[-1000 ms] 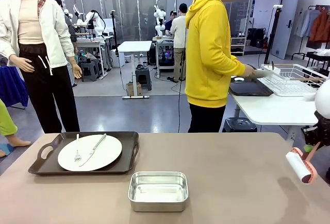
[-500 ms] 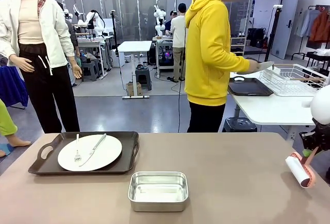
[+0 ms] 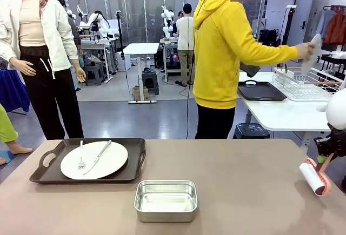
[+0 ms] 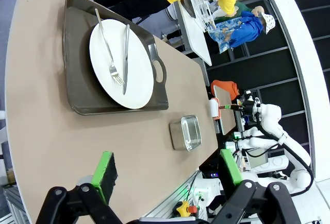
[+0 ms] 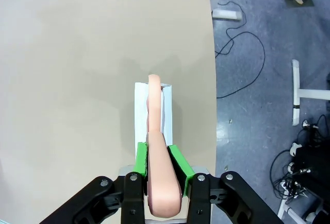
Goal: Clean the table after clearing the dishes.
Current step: Place the Lint Roller back on top of the Airtight Container.
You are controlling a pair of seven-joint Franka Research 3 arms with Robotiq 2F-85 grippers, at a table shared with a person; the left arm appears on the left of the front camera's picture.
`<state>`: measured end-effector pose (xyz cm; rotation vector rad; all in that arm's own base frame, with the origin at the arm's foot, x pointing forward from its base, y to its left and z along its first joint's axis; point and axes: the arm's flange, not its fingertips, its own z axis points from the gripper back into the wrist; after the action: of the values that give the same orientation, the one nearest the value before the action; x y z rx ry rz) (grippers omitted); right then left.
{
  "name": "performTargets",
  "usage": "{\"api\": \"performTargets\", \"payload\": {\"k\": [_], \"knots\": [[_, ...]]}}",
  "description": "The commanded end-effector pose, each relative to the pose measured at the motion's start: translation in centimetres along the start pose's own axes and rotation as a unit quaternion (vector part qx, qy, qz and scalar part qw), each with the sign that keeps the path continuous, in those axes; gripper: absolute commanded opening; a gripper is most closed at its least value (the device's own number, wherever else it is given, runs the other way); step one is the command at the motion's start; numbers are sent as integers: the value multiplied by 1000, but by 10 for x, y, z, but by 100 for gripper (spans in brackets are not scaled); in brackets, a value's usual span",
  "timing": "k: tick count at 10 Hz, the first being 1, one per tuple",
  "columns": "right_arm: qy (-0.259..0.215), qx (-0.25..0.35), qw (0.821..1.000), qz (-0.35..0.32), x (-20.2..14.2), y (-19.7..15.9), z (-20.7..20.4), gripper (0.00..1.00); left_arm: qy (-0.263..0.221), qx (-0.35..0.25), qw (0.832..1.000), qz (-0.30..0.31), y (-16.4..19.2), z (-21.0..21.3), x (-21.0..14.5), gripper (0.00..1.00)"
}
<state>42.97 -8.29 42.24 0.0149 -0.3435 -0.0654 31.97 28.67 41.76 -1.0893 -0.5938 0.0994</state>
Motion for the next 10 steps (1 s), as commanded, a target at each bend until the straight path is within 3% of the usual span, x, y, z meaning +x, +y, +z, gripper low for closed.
{"api": "performTargets", "payload": {"k": [1, 3, 4, 6, 8, 10], "knots": [[-8, -4, 1000, -9, 2, 1, 2, 22, -5, -6, 1000, -9, -1, 3, 0, 100], [0, 0, 1000, 0, 0, 0, 0, 22, -5, -6, 1000, -9, -1, 3, 0, 100], [-49, 72, 984, 154, -4, 30, 38, 22, -5, -6, 1000, -9, -1, 3, 0, 100], [-82, 139, 936, 311, -1, 93, 102, 22, -5, -6, 1000, -9, -1, 3, 0, 100], [-61, 160, 871, 461, 2, 166, 148, 22, -5, -6, 1000, -9, -1, 3, 0, 100], [-36, 192, 779, 596, 16, 260, 167, 22, -5, -6, 1000, -9, -1, 3, 0, 100]]}}
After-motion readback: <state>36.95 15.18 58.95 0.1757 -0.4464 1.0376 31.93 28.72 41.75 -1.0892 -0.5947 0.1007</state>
